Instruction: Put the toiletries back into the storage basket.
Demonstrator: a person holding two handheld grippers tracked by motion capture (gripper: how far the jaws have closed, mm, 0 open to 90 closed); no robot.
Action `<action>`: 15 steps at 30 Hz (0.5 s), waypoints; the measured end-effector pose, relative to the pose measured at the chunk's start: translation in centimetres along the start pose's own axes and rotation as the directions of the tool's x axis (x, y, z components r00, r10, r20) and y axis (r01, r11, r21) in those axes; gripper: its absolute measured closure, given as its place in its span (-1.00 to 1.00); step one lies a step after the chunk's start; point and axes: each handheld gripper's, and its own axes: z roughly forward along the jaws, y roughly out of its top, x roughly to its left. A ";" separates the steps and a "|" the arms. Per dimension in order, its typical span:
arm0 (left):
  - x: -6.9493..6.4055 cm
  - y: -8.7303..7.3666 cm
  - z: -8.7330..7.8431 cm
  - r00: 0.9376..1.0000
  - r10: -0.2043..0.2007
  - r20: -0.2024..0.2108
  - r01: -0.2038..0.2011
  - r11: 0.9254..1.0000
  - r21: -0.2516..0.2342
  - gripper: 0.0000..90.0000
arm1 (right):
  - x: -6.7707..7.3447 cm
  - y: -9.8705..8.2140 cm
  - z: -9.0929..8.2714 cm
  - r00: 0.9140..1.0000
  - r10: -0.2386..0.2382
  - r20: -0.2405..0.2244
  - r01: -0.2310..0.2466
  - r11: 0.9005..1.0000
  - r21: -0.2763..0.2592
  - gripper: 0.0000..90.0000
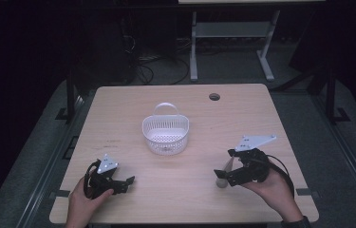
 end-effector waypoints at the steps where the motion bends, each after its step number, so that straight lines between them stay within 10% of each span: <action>1: 0.0 0.0 0.0 1.000 -0.001 0.000 0.001 1.000 -0.001 -0.71 | 0.0 0.0 0.0 1.000 0.000 -0.002 0.000 1.000 0.003 -0.67; 15: 0.0 0.0 0.0 1.000 -0.002 -0.001 0.002 1.000 0.000 -0.71 | -0.1 -0.3 -0.1 1.000 -0.019 0.002 0.019 1.000 0.015 -0.35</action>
